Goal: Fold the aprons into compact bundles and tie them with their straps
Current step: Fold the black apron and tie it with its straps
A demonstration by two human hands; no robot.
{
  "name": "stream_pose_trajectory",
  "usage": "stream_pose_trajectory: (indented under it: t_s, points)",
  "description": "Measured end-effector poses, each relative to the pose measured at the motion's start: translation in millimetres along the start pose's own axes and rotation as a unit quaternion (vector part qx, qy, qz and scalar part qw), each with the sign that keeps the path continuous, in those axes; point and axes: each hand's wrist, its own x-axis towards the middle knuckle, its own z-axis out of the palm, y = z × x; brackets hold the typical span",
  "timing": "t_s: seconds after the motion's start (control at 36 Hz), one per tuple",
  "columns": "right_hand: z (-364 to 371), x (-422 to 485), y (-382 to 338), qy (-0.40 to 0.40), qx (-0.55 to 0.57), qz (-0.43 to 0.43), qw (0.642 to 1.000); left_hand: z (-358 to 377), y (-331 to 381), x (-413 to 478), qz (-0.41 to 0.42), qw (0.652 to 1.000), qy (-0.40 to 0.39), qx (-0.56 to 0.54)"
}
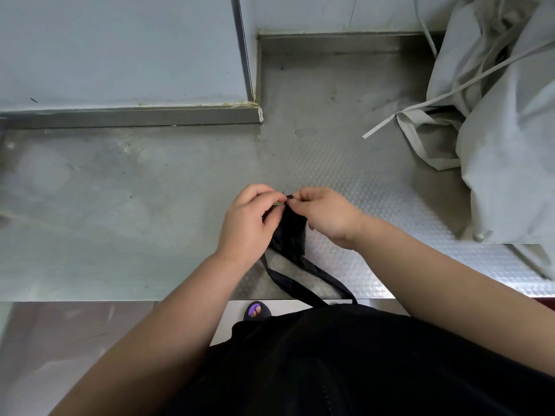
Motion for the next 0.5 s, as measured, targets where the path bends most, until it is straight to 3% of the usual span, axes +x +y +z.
stream_pose_trajectory:
  t_s: [0.22, 0.33, 0.42, 0.5]
  points:
    - [-5, 6, 1, -0.003, 0.042, 0.021, 0.999, 1, 1, 2, -0.007, 1.000, 0.011, 0.006]
    - [-8, 6, 5, 0.007, -0.002, -0.009, 1.000, -1, 2, 5, 0.024, 0.998, -0.004, 0.052]
    - [-15, 3, 7, 0.005, -0.114, -0.099, 0.989, -6, 4, 9, 0.015, 0.996, -0.048, 0.080]
    - [-23, 4, 11, 0.041, -0.346, -0.208, 0.914, -16, -2, 12, -0.022, 0.993, -0.099, 0.064]
